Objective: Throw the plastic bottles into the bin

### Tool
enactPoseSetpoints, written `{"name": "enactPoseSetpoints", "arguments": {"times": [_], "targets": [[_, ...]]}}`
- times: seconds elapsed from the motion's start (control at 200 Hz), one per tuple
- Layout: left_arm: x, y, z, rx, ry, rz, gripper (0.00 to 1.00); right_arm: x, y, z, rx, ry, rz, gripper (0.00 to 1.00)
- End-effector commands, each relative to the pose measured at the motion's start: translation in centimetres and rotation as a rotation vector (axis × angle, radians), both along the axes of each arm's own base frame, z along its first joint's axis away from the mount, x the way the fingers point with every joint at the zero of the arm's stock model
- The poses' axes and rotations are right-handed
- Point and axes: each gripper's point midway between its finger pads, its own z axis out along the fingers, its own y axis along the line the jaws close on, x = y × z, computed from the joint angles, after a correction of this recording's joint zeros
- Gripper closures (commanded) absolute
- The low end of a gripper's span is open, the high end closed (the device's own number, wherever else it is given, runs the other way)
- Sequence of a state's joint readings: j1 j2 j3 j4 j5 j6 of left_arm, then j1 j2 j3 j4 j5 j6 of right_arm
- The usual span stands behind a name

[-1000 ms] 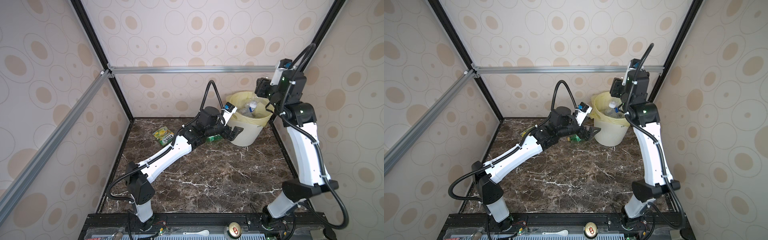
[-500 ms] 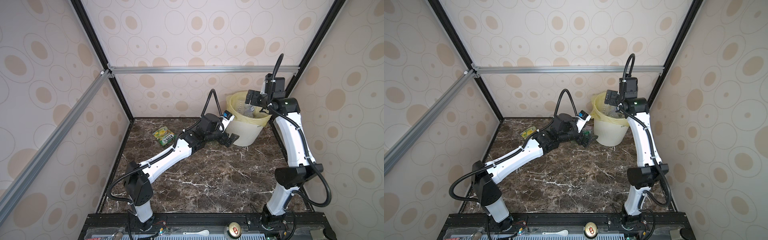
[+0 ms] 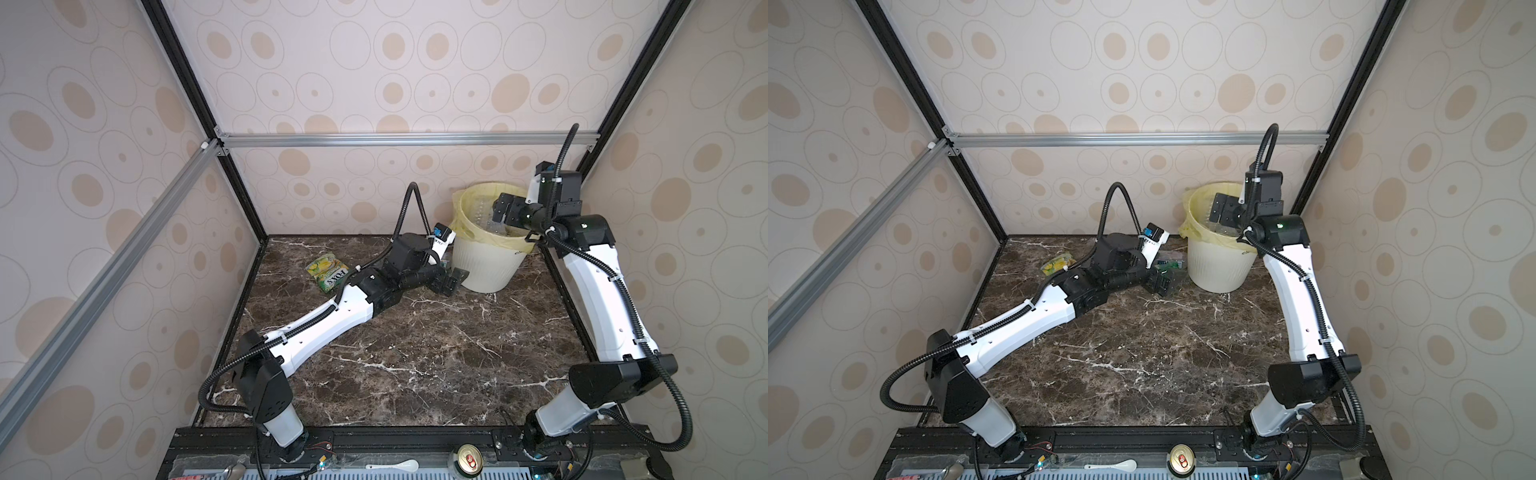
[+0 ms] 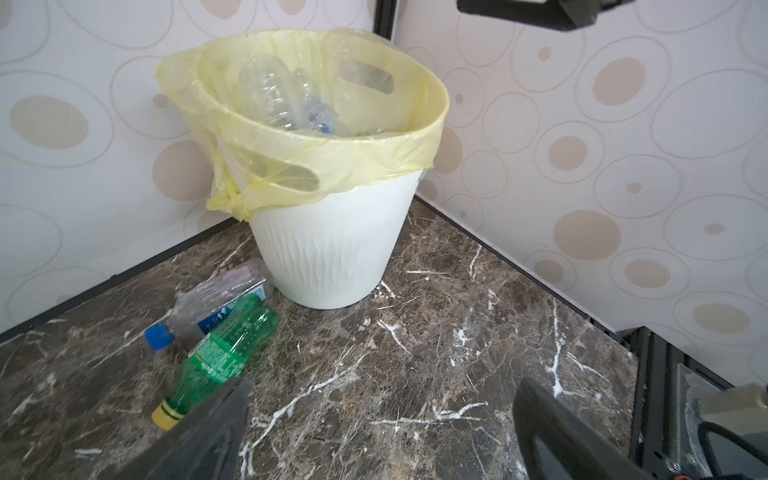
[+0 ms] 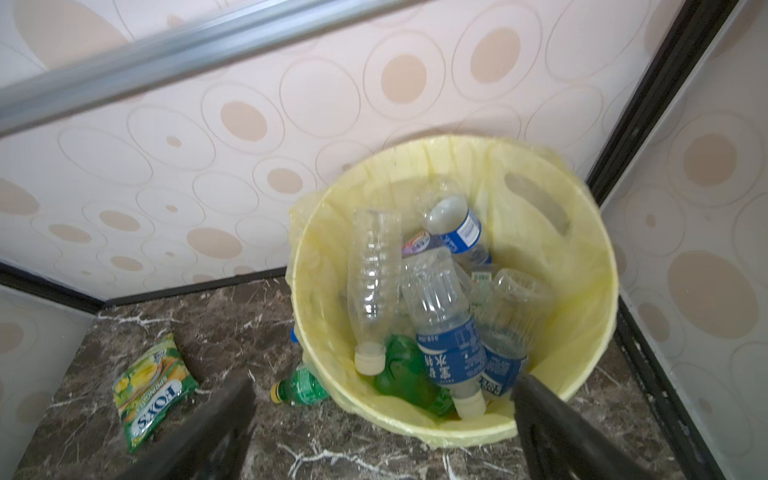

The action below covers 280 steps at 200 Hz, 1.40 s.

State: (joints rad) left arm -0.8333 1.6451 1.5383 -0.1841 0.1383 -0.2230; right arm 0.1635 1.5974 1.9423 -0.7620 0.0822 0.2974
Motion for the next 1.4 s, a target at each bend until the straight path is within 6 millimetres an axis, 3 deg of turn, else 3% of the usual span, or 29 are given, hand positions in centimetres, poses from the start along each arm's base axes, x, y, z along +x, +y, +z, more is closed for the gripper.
{"name": "enactPoseSetpoints", "arguments": {"times": [0.0, 0.235, 0.425, 0.475, 0.64, 0.99, 1.15, 1.396], "targets": [[1.3, 2.2, 0.7, -0.029, -0.013, 0.165, 0.01, -1.9, 1.2, 0.9, 0.028, -0.038, 0.044, 0.00], [1.5, 4.9, -1.1, 0.018, -0.044, 0.249, 0.01, -4.4, 2.4, -3.4, 0.010, 0.042, 0.083, 0.00], [2.5, 7.1, -5.5, 0.118, 0.048, 0.283, 0.01, -6.4, 3.6, -7.7, -0.012, 0.120, 0.114, 0.00], [2.6, 7.5, -6.5, 0.126, 0.066, 0.278, 0.01, -7.2, 4.9, -8.9, -0.015, 0.141, 0.146, 0.00], [3.1, 8.0, -9.5, 0.142, 0.130, 0.249, 0.01, -8.7, 6.5, -12.7, -0.012, 0.207, 0.172, 0.00], [5.7, 7.6, -14.5, 0.203, 0.194, 0.161, 0.01, -10.4, 8.6, -18.9, 0.066, 0.311, 0.187, 0.00], [7.9, 6.7, -16.3, 0.232, 0.200, 0.128, 0.01, -10.7, 8.6, -20.3, 0.074, 0.346, 0.180, 0.00], [13.0, 5.6, -18.3, 0.238, 0.188, 0.132, 0.01, -10.7, 8.6, -20.4, 0.073, 0.342, 0.180, 0.00]]}}
